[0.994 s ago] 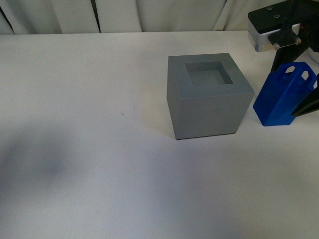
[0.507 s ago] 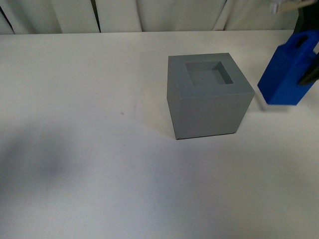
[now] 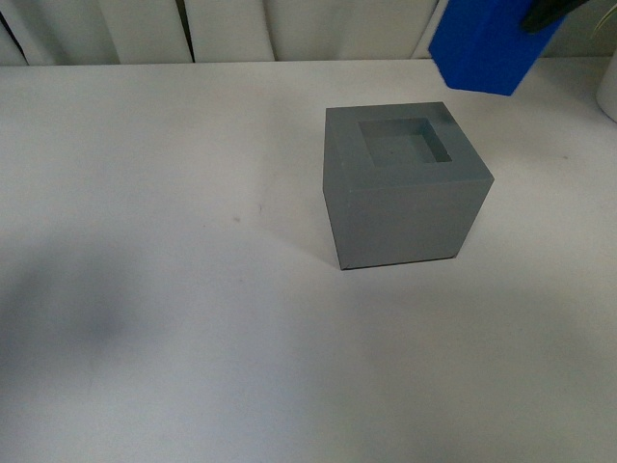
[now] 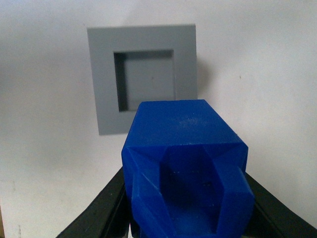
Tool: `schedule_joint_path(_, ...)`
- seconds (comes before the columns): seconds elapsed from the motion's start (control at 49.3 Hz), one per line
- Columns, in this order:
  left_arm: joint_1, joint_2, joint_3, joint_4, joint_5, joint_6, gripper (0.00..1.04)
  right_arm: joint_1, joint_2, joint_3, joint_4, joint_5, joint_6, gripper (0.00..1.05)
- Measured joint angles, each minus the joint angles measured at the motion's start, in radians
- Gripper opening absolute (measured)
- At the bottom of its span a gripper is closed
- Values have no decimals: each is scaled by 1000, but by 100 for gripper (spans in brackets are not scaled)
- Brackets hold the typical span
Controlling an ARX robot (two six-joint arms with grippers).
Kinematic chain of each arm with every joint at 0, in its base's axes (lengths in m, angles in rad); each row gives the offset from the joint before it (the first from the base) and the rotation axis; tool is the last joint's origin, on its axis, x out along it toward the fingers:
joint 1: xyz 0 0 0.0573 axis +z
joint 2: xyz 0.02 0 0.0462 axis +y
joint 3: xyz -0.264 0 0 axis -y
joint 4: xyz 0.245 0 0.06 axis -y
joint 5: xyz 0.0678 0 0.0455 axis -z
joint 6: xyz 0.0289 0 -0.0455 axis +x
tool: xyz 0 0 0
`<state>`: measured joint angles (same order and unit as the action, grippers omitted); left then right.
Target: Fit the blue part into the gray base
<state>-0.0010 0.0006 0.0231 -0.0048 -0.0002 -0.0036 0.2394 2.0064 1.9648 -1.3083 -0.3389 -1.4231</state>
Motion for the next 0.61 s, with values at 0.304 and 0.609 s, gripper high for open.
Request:
schedule_joint_path(0.304,0,0,0,0,0,0,99,84,4,3,-10,4,3,46)
schedule_joint_path(0.609,0,0,0,0,0,0,99,108,27,-29,7,33,2,46)
